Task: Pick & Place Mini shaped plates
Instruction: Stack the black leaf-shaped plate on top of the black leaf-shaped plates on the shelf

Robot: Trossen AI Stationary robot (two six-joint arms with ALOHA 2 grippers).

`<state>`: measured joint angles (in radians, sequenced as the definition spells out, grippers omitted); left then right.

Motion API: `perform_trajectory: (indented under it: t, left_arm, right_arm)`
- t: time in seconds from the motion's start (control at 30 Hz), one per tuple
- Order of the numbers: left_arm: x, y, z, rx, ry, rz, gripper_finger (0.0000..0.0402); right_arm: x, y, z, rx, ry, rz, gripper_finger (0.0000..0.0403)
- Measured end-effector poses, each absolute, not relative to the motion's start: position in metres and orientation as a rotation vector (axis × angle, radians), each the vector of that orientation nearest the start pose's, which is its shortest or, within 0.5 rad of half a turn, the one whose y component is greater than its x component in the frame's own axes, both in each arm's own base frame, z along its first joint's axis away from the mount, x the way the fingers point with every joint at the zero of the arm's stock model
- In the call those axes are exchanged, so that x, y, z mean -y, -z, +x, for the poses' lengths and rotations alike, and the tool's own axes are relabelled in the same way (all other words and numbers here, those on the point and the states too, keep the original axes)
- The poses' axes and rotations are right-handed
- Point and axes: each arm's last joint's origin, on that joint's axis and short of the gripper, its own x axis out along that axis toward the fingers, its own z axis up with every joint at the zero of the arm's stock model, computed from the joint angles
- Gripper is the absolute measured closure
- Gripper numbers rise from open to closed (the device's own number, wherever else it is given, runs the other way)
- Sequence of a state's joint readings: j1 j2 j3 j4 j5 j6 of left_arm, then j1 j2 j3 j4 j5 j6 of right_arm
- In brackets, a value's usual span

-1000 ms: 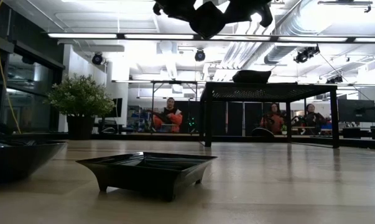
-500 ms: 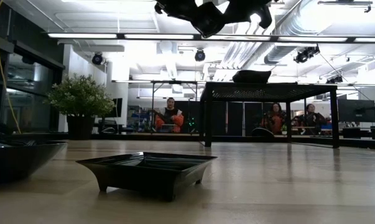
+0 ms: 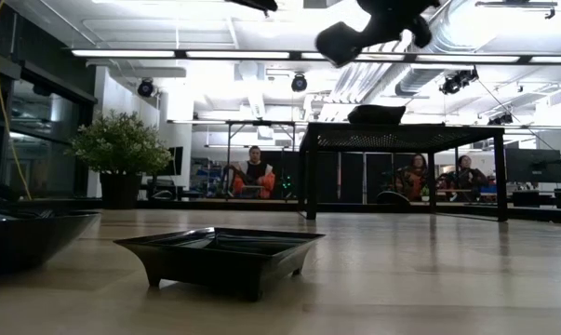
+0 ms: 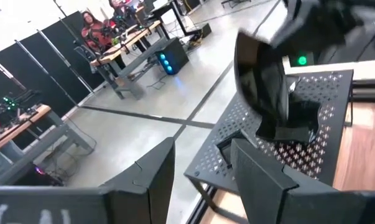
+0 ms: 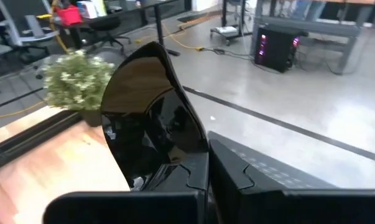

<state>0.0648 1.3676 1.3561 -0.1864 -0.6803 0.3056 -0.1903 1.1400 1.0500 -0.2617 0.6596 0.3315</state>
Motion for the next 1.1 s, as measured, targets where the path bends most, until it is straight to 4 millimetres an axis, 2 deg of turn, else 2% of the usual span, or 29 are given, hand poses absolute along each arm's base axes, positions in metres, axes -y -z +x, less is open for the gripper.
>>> perform_trajectory:
  t: [0.33, 0.5, 0.6, 0.77, 0.9, 1.1]
  left_arm:
    - [-0.036, -0.408, 0.283, -0.329, -0.688, 0.359, 0.0247]
    - [-0.042, -0.409, 0.281, -0.337, -0.701, 0.361, 0.0247]
    - [-0.051, -0.407, 0.281, -0.349, -0.682, 0.355, 0.0247]
    - [-0.064, -0.403, 0.279, -0.379, -0.579, 0.339, 0.0247]
    - [-0.073, -0.401, 0.277, -0.382, -0.476, 0.315, 0.0247]
    - [-0.082, -0.395, 0.274, -0.409, -0.257, 0.277, 0.0247]
  right_arm:
    - [0.081, -0.362, 0.178, -0.246, 1.008, 0.3, 0.0403]
    - [0.086, -0.357, 0.165, -0.24, 1.078, 0.461, 0.0403]
    - [0.088, -0.348, 0.156, -0.33, 1.105, 0.546, 0.0403]
    - [0.095, -0.344, 0.147, -0.412, 1.109, 0.576, 0.0403]
    - [0.103, -0.356, 0.14, -0.455, 1.099, 0.548, 0.0403]
    - [0.122, -0.385, 0.127, -0.597, 1.054, 0.436, 0.0403]
